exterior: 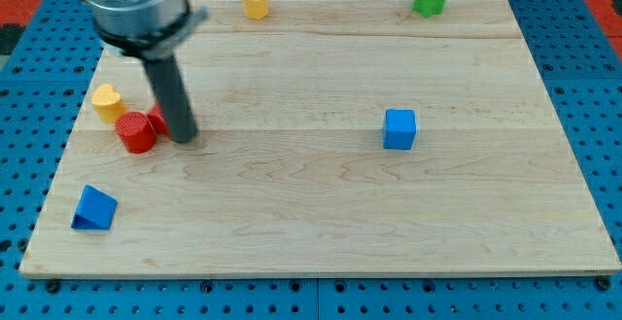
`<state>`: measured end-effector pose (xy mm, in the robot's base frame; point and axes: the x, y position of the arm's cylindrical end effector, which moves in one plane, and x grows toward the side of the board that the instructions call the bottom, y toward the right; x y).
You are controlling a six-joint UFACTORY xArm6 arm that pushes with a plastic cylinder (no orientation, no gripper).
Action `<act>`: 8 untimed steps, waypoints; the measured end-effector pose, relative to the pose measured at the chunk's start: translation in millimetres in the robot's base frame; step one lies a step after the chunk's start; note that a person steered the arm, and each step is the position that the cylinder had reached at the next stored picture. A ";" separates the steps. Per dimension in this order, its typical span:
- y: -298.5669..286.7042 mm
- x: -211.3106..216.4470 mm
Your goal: Move the yellow hexagon to the bottom right of the green circle
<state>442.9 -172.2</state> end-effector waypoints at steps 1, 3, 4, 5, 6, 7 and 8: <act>-2.7 -16.5; 177.9 -117.6; 181.7 -175.6; 171.5 -239.9; 150.4 -249.8; 97.8 -248.6; 64.2 -219.0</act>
<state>223.8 -108.0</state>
